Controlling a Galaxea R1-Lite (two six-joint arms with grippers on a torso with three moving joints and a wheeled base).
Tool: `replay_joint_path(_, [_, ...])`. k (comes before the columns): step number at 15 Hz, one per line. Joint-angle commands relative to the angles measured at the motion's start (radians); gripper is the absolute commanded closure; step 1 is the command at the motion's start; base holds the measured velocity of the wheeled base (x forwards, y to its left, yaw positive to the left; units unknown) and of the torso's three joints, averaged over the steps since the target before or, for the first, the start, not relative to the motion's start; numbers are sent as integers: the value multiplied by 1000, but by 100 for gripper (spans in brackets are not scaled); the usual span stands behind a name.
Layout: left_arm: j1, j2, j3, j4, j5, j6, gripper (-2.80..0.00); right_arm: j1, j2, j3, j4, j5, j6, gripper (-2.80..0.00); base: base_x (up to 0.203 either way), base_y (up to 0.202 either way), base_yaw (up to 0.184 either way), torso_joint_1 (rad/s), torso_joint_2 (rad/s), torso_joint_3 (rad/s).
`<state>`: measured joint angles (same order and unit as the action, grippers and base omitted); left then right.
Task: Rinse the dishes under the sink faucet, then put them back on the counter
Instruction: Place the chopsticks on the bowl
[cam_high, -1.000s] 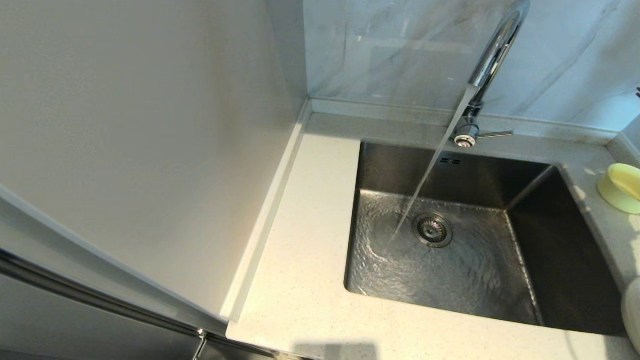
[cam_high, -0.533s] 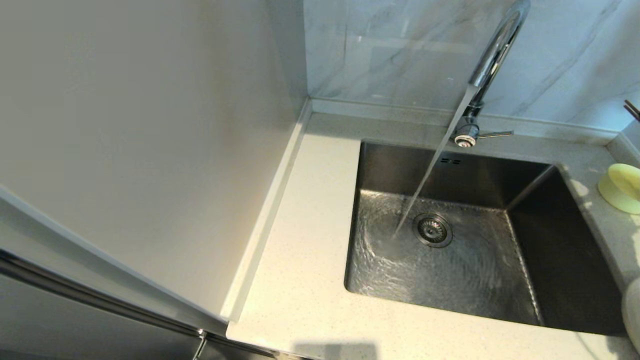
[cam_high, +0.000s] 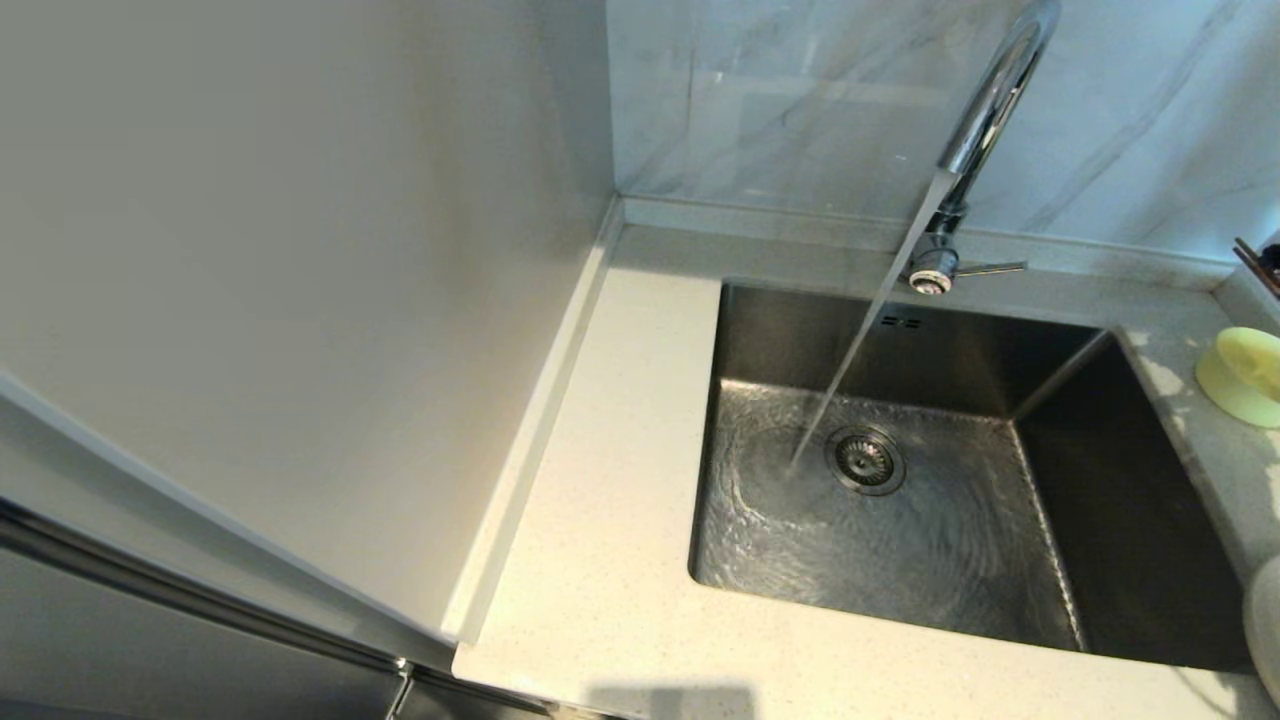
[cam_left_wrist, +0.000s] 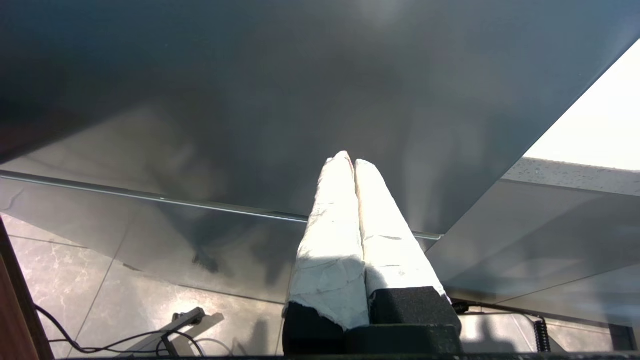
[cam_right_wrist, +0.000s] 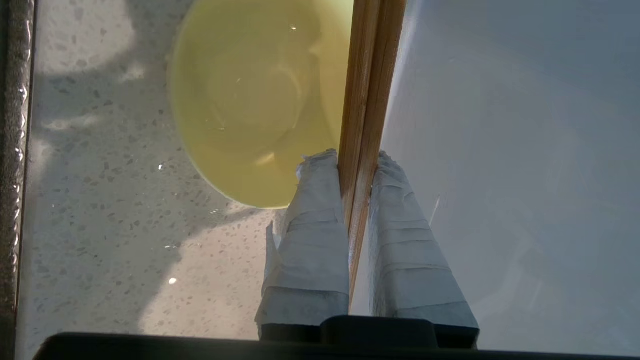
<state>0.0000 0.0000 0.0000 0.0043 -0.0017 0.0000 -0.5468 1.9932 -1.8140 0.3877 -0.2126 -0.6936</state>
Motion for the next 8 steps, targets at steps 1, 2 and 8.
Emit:
replay_joint_path(1, [0, 0, 0, 0, 0, 0, 0, 1, 18, -1, 2, -3, -6, 0, 0, 0, 0, 0, 0, 0])
replay_joint_path(2, [0, 0, 0, 0, 0, 0, 0, 1, 29, -1, 2, -4, -8, 0, 0, 0, 0, 0, 0, 0])
replay_joint_path(8, [0, 0, 0, 0, 0, 0, 0, 4, 104, -52, -5, -21, -7, 0, 0, 0, 0, 0, 0, 0])
